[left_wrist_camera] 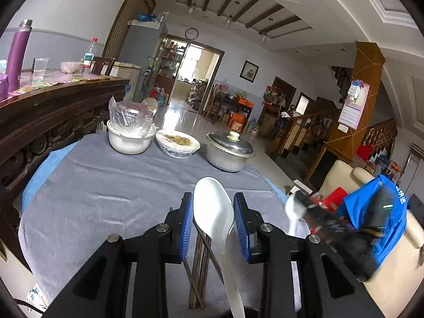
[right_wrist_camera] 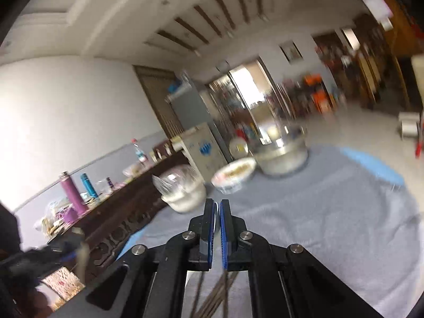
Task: Organize utensils
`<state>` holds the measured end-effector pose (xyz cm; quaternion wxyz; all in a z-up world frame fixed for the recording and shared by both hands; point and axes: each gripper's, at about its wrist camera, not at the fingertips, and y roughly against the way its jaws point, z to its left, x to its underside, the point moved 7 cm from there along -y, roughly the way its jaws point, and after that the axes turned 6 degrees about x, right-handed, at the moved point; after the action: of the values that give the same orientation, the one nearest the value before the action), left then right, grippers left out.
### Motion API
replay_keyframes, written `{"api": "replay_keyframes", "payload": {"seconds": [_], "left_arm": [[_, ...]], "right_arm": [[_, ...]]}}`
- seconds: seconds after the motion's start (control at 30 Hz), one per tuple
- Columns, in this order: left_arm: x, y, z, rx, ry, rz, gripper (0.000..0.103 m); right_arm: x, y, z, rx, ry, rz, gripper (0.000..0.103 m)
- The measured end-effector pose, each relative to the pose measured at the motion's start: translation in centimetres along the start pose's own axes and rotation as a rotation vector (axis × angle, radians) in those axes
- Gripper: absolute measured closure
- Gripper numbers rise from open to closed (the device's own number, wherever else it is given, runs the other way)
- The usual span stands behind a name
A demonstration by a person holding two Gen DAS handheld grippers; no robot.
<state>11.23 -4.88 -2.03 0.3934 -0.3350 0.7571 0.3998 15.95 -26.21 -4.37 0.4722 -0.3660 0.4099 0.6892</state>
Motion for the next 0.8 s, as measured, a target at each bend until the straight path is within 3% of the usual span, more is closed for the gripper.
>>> {"api": "replay_keyframes", "payload": {"seconds": [0.13, 0.27, 0.43, 0.8], "left_arm": [[1.3, 0.9, -0.7, -0.032, -0.026, -0.036, 0.071], [2.4, 1.4, -1.1, -0.058, -0.068, -0.054, 0.071], [4.3, 1.8, -1.2, -0.081, -0.115, -0.057, 0.071], [6.9, 2.5, -0.4, -0.089, -0.123, -0.023, 0.071]], "right_arm": [[0.3, 4.2, 4.7, -0.016, 0.147, -0.086, 0.098], [2.2, 5.8, 8.9, -0.008, 0.317, -0.146, 0.098], [5.9, 5.9, 11.5, 0.017, 0.472, -0.141, 0.098], [8.8, 7.8, 10.6, 0.032, 0.486, -0.074, 0.098]]}}
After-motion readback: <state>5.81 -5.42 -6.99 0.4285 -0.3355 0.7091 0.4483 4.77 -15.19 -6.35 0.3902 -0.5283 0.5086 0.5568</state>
